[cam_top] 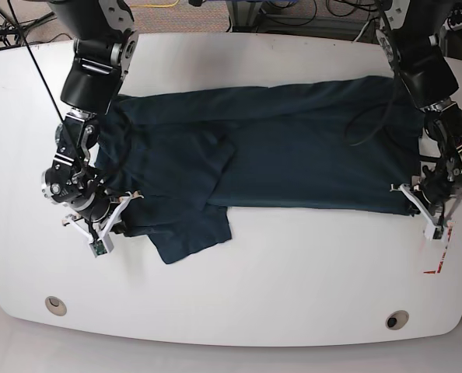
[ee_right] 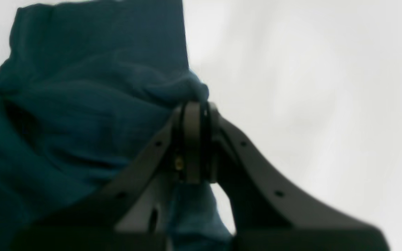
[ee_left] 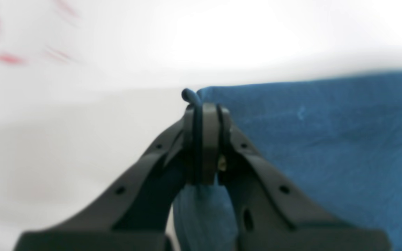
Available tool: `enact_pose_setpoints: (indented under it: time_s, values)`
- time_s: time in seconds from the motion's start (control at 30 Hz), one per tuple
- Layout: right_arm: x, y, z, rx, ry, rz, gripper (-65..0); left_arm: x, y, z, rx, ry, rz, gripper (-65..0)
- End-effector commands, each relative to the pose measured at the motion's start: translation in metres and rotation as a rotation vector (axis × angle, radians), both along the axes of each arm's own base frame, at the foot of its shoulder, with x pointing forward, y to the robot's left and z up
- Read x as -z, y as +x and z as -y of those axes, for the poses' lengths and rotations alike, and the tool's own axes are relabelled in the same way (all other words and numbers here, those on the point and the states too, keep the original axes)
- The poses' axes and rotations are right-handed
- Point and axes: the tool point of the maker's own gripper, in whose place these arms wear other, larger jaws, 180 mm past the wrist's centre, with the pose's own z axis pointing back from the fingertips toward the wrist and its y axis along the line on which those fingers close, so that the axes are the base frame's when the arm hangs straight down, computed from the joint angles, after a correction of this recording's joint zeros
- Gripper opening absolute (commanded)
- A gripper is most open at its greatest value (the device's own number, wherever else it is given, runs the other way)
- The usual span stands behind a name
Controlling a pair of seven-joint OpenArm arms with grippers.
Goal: Fold the T-shirt properly
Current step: 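Fold the shirt lengthwise with both grippers, laying the held edge over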
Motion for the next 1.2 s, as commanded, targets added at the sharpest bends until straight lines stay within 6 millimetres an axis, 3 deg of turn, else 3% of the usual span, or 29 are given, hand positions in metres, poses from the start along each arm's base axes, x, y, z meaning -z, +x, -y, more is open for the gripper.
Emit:
enact_pose_setpoints:
  time_s: [0.0,0.2,0.47,1.0,1.17]
  values:
    - [-0.032,0.016,0.010,0.009,-0.016,0.086,-65.0,-0.039,0.016,-0.007,0.001,0.042,0.088,-65.0]
    - [-0.048,0.014,0.015,0.015,-0.061,0.110,-65.0,-0.061,0.017,-0.009,0.002,0.086,0.110,-65.0]
    - [-0.055,-0.008,0.019,0.018,-0.133,0.112,-65.0,-0.078,0.012,-0.009,0.006,0.138,0.122,-65.0]
    - [-0.032,-0.065,0.016,0.003,-0.198,0.052,-65.0,-0.038,-0.020,-0.004,0.117,0.185,0.009,-65.0]
    - [-0.024,-0.081,0.015,0.009,-0.206,0.013,-65.0,-0.032,-0.032,-0.016,0.114,0.211,-0.023,-65.0]
